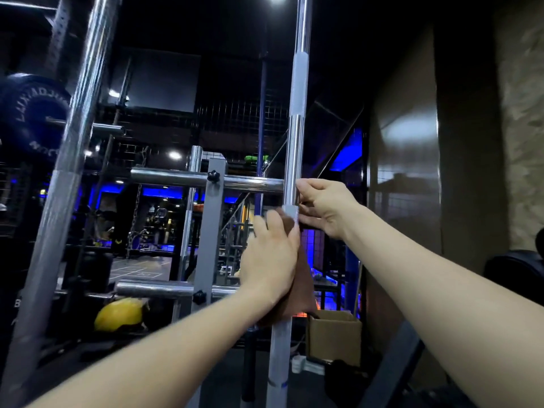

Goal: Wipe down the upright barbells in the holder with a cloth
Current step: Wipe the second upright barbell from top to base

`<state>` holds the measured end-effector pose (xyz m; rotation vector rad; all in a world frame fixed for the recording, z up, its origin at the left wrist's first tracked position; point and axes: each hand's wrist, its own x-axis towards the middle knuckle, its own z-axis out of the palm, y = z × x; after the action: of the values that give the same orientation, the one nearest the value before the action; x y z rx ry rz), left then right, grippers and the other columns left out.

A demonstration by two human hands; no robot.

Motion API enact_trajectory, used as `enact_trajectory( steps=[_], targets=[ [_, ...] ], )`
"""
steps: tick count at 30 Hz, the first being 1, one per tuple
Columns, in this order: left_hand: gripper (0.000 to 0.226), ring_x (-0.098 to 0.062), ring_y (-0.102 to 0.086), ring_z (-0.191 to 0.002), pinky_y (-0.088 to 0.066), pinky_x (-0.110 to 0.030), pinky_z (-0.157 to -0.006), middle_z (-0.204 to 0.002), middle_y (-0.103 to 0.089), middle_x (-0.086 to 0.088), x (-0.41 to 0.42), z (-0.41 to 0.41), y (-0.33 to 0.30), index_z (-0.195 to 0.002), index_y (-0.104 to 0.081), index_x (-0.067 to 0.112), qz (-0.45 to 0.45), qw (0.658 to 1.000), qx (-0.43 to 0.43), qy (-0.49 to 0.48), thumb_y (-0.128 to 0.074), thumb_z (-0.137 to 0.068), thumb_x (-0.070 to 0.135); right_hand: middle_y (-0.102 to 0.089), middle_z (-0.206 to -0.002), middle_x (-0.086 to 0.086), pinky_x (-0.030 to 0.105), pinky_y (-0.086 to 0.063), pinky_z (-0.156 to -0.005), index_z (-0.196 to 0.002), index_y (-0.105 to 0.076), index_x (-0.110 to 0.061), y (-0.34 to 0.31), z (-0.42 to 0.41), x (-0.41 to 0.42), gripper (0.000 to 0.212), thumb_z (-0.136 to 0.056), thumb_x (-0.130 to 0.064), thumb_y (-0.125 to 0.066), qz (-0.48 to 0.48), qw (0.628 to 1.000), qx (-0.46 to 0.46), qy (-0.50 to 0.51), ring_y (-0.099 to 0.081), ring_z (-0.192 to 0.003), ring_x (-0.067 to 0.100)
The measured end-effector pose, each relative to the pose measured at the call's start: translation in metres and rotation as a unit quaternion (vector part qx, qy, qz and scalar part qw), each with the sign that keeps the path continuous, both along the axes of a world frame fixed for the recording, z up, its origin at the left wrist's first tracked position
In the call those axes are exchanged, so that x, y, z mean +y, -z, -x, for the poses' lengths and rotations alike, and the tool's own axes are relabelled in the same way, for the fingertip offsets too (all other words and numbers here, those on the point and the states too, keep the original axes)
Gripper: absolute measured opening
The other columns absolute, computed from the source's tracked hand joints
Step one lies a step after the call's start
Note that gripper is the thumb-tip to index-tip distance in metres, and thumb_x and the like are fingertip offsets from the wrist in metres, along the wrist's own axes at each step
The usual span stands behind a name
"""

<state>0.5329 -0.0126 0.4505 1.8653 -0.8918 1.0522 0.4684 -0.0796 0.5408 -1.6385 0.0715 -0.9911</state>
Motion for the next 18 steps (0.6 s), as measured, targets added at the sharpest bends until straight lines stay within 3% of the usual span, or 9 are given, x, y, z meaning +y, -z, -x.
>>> enact_trajectory(
  steps=[2, 4, 12, 15, 18],
  targets=[
    [0.055, -0.032, -0.056, -0.103, -0.042, -0.038, -0.071, -0.115, -0.043, -0.011, 0.004, 0.004, 0.031, -0.120, -0.037, 0.009, -0.054, 0.998, 0.020, -0.008, -0.020, -0.090, 0.052, -0.056, -0.074, 0.000, 0.019, -0.054, -0.057, -0.099, -0.066, -0.015, 0.006, 0.000, 0.002, 0.010, -0.095, -0.017, -0.057, -0.019, 1.000, -0.009, -0.003, -0.049, -0.062, 0.010],
    [0.048, -0.029, -0.055, -0.104, -0.040, -0.034, -0.070, -0.115, -0.041, -0.008, 0.007, 0.004, 0.045, -0.119, -0.034, 0.011, -0.088, 0.995, 0.041, -0.012, -0.023, -0.095, 0.052, -0.055, -0.071, 0.000, 0.016, -0.052, -0.052, -0.093, -0.065, -0.016, 0.012, 0.002, 0.005, 0.008, -0.095, -0.016, -0.058, -0.033, 0.999, -0.010, -0.011, -0.046, -0.062, 0.010],
    [0.042, -0.038, -0.055, -0.101, -0.036, -0.040, -0.067, -0.114, -0.044, -0.012, -0.001, -0.011, -0.003, -0.116, -0.035, 0.010, -0.009, 0.999, 0.012, 0.052, -0.025, -0.098, 0.048, -0.064, -0.079, 0.002, 0.033, -0.056, -0.076, -0.085, -0.065, -0.019, 0.013, 0.004, -0.006, 0.009, -0.093, -0.020, -0.061, 0.070, 0.996, 0.047, 0.009, -0.057, -0.074, 0.017],
    [0.043, -0.038, -0.056, -0.099, -0.036, -0.040, -0.067, -0.114, -0.044, -0.011, -0.001, -0.010, 0.015, -0.115, -0.036, 0.011, 0.005, 0.998, 0.033, 0.059, -0.024, -0.097, 0.048, -0.063, -0.076, 0.000, 0.025, -0.056, -0.061, -0.082, -0.065, -0.018, 0.025, 0.000, -0.007, 0.013, -0.094, -0.018, -0.059, 0.072, 0.997, 0.033, 0.005, -0.057, -0.068, 0.013],
    [0.057, -0.033, -0.058, -0.099, -0.037, -0.037, -0.066, -0.111, -0.044, -0.009, 0.006, -0.004, 0.052, -0.115, -0.035, 0.013, -0.051, 0.998, 0.025, 0.031, -0.012, -0.090, 0.059, -0.063, -0.078, 0.000, 0.020, -0.051, -0.051, -0.083, -0.064, -0.018, 0.036, -0.001, -0.004, 0.014, -0.095, -0.014, -0.058, 0.094, 0.995, 0.038, 0.015, -0.059, -0.065, 0.009]
  ],
)
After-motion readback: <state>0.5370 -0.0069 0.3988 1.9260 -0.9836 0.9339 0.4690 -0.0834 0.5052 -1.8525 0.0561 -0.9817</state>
